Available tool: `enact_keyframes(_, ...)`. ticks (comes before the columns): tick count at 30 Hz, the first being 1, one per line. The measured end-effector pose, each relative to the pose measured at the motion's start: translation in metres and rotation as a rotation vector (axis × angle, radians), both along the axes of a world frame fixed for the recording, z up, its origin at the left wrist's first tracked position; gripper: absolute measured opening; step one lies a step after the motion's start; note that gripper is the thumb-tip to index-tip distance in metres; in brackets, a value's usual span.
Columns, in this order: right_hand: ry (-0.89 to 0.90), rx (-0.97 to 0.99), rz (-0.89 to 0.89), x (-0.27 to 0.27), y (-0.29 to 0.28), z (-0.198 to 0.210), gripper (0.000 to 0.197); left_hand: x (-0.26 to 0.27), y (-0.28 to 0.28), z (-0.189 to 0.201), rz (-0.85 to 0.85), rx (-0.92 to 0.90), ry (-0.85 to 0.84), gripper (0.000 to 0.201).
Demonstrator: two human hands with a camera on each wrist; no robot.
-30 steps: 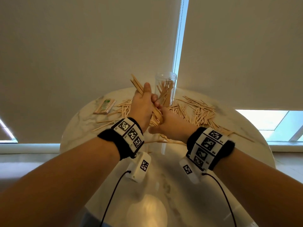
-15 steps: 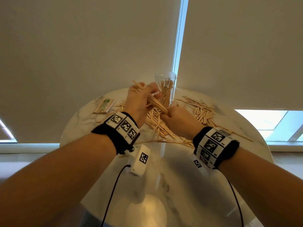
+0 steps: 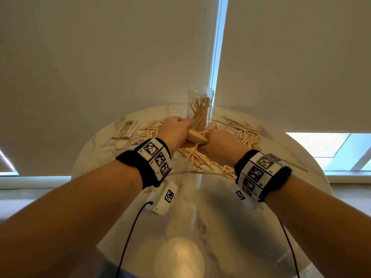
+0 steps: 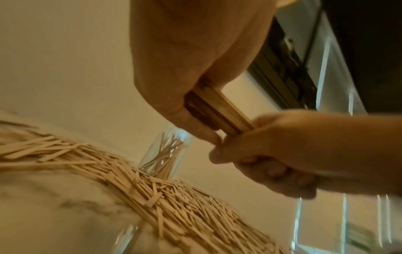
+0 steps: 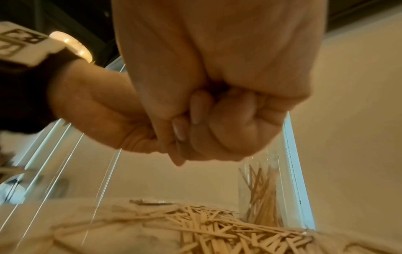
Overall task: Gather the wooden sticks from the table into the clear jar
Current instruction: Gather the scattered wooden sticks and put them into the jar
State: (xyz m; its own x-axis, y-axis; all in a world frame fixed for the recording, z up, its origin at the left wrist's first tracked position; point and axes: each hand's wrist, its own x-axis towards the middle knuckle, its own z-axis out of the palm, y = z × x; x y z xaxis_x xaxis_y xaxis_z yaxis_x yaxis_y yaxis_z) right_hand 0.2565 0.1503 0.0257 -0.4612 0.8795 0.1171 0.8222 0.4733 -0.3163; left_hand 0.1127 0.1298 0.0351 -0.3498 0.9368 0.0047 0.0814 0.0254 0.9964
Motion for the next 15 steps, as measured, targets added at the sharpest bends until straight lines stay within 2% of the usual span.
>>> enact_keyframes(2, -0.025, -0.005, -0.023, -0.001, 0.004, 0.002, 0.021, 0.004, -0.001, -0.003, 0.000, 0.012, 0.114, 0.023)
enact_keyframes(4, -0.043, 0.003, -0.038, 0.000, 0.006, 0.002, 0.023, 0.001, 0.001, -0.006, 0.022, 0.022, 0.250, 0.028)
enact_keyframes(5, -0.039, 0.011, -0.033, 0.001, 0.007, 0.001, 0.022, -0.002, 0.004, -0.008, 0.037, 0.026, 0.258, 0.030)
enact_keyframes(7, -0.022, 0.054, -0.010, 0.002, 0.006, 0.000, 0.021, -0.005, 0.007, -0.013, 0.059, 0.022, 0.131, 0.030)
enact_keyframes(10, -0.040, 0.311, -0.026, 0.004, 0.004, 0.000, 0.018, -0.004, 0.011, -0.016, 0.119, 0.044, -0.109, 0.025)
enact_keyframes(12, -0.043, 0.457, -0.021, 0.004, 0.005, 0.000, 0.019, 0.000, 0.012, -0.014, 0.122, 0.048, -0.195, 0.022)
enact_keyframes(15, -0.055, 0.475, 0.050, 0.005, 0.012, 0.004, 0.032, 0.002, 0.013, -0.011, 0.051, -0.011, -0.258, 0.023)
